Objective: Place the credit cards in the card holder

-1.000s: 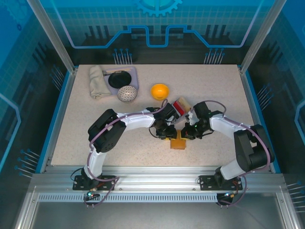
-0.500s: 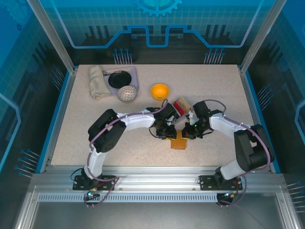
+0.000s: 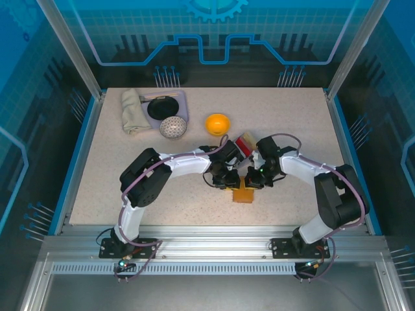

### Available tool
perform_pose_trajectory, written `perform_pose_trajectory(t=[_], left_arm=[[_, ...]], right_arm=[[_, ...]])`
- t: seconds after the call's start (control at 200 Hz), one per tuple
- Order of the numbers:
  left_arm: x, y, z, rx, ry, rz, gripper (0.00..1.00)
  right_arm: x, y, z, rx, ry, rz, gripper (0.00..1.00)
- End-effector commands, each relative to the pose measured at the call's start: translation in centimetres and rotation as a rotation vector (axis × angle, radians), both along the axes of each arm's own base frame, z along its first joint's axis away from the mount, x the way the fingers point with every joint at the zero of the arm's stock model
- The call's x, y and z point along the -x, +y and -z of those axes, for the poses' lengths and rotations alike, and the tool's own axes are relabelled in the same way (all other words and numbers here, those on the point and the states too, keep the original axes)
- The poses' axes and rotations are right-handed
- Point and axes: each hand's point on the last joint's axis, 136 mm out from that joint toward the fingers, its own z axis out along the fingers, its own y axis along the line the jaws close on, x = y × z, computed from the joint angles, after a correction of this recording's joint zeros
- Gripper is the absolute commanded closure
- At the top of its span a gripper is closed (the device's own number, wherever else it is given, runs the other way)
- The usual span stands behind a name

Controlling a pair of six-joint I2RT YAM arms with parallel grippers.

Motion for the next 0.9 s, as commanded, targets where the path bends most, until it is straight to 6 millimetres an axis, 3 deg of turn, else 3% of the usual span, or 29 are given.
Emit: perform_pose_trajectory(t=[0.0, 0.3, 0.5, 0.59, 0.71, 0.895], left_arm=[[1.1, 0.4, 2.1, -0.057, 0.038, 0.005, 0.79], [1.0, 0.4, 1.9, -0.05, 0.035, -0.005, 0.79], [1.0, 0.4, 2.0, -0.045, 0.035, -0.013, 0.8], [1.1, 0.7, 2.1, -0.05, 0.036, -0.018, 0.8], [1.1, 0.8, 2.4, -0.058, 0.038, -0.021, 0.8], [1.0, 1.1, 2.5, -0.067, 0.038, -0.03, 0.81]], right_arm=[[0.7, -0.9, 1.4, 0.105, 0.041, -0.003, 1.0], [2.1, -2.4, 3.2, 0.276, 0.088, -0.03, 1.0], [1.6, -3.4, 4.4, 0.355, 0.08, 0.006, 1.0], [0.9, -3.1, 2.8, 0.316, 0.031, 0.011, 1.0], [0.2, -1.0, -0.8, 0.167, -0.015, 0.002, 1.0], [0.2, -1.6, -1.0, 0.21, -0.013, 0.002, 1.0]])
